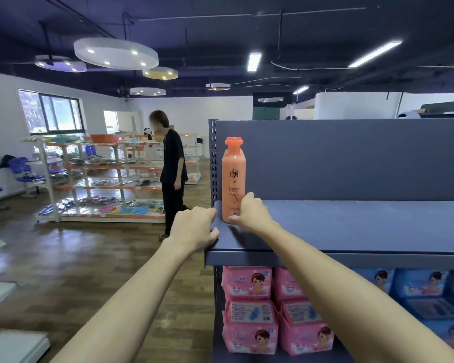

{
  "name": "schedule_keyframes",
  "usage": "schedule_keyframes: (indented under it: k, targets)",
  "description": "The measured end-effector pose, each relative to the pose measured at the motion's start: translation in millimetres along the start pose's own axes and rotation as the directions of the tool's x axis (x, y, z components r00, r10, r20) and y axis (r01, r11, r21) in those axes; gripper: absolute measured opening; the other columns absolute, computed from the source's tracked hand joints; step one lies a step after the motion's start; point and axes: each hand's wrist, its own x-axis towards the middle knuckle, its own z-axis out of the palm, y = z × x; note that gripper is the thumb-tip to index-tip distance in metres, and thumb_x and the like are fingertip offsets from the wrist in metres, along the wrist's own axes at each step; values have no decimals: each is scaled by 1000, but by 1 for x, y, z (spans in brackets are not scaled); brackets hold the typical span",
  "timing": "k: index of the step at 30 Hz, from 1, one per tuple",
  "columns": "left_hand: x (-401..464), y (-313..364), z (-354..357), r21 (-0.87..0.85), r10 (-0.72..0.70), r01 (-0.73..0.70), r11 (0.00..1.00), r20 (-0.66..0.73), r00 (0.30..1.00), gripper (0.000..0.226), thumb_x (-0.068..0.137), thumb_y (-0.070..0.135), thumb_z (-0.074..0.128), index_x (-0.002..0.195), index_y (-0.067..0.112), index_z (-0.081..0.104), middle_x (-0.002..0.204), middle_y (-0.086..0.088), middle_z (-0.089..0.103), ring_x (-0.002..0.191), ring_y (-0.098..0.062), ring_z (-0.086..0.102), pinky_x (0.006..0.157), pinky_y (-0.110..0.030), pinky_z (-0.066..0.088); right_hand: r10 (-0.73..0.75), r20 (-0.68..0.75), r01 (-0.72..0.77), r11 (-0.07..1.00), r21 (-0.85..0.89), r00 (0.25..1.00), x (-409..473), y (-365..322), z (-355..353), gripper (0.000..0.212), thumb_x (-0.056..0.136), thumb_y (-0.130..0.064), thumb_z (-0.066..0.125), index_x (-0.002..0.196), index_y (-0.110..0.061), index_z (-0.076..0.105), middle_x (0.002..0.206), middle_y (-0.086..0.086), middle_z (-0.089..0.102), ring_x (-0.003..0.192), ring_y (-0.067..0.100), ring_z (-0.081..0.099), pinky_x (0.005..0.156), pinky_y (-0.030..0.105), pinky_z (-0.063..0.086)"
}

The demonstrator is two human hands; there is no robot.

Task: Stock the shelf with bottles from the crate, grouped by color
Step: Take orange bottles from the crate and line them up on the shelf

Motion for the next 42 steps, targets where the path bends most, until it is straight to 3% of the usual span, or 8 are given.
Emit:
schedule_keyframes:
  k: [9,15,18,24,29,33,37,42]
  targets:
    - [-5,14,-21,21,-34,34,999,13,999,19,83,36,53,81,19,45,77,1,51,72,-27,56,60,-32,35,-75,31,78,991,-113,997,-27,7,-32,49,90,-36,69,118,-6,43,116,14,53,94,28,54,68,34,42]
    - [-5,38,-28,32,16,-17,999,29,999,21,84,39,51,93,20,51,92,-3,62,85,-28,61,67,-35,46,-123,37,128,975,-180,992,-51,25,-55,37,94,-35,64,102,-9,38,97,8,46,82,25,49,56,30,35]
    - [0,61,-32,27,34,-35,999,43,998,19,85,37,52,90,20,48,94,-6,63,84,-30,61,66,-33,44,-103,33,108,973,-206,994,-62,43,-71,34,95,-33,61,101,-9,37,96,9,47,78,24,49,54,30,35]
    - [24,127,-43,-3,75,-75,997,25,997,23,87,37,51,98,18,55,95,-4,64,84,-30,61,69,-33,44,-46,-16,41,965,-258,999,-78,91,-115,38,94,-35,61,111,-6,43,102,11,53,84,27,52,64,35,43]
    - [16,196,-37,-63,138,-149,987,-157,978,16,84,31,53,81,16,49,77,0,59,74,-26,59,54,-30,33,-118,-102,82,948,-306,988,-109,135,-140,44,92,-37,62,123,-9,47,119,11,59,106,30,57,84,40,49]
    - [-39,240,-14,-90,286,-341,936,-374,882,17,72,31,62,70,19,51,63,3,52,59,-22,52,43,-28,32,-236,-119,171,901,-399,964,-169,185,-127,39,94,-35,58,126,-14,48,119,4,56,112,26,53,88,38,45]
    - [-83,264,24,-124,344,-386,914,-270,900,14,71,32,58,74,19,53,67,1,55,63,-24,55,45,-32,41,-190,-82,142,905,-401,978,-205,231,-104,42,94,-35,58,129,-14,47,122,4,55,114,26,53,89,38,45]
    - [-112,281,61,-165,360,-380,910,-139,922,20,68,32,66,76,17,55,68,-1,56,62,-25,57,42,-30,37,-128,-21,111,916,-385,991,-230,268,-72,42,94,-35,60,128,-13,47,120,5,55,112,26,53,87,37,46]
